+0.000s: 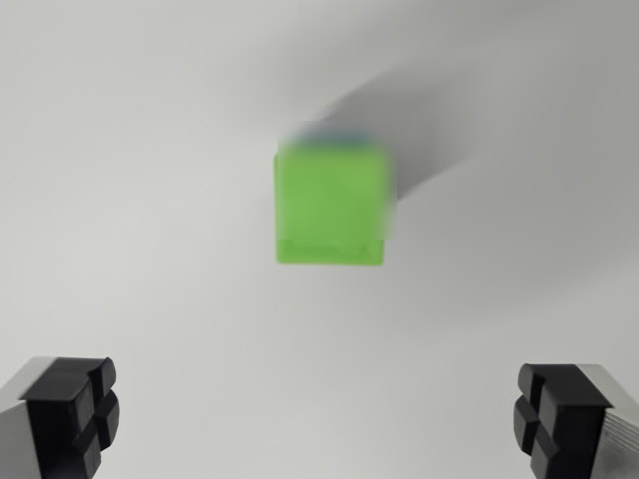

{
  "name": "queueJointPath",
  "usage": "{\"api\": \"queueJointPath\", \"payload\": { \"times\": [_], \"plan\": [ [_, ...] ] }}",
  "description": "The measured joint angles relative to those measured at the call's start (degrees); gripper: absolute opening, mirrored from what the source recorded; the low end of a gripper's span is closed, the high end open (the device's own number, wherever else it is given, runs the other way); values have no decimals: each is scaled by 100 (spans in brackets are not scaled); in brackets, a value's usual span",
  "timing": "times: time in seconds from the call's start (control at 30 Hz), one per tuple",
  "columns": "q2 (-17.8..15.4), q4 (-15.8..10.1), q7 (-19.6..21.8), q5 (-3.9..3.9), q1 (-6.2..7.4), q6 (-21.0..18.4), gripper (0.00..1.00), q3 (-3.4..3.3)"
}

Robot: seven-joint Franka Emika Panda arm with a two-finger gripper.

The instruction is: Stack cube

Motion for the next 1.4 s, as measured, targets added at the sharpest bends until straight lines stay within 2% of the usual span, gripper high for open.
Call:
{"api": "queueJointPath", "payload": {
  "times": [0.43,0.77,1.13,1.4],
  "plan": [
    [-406,383,23,-29,0,-789,100,0],
    [-579,660,31,-36,0,-1242,100,0],
    [-685,900,35,-39,0,-1583,100,1],
    [-711,974,36,-40,0,-1686,100,2]
  ]
}}
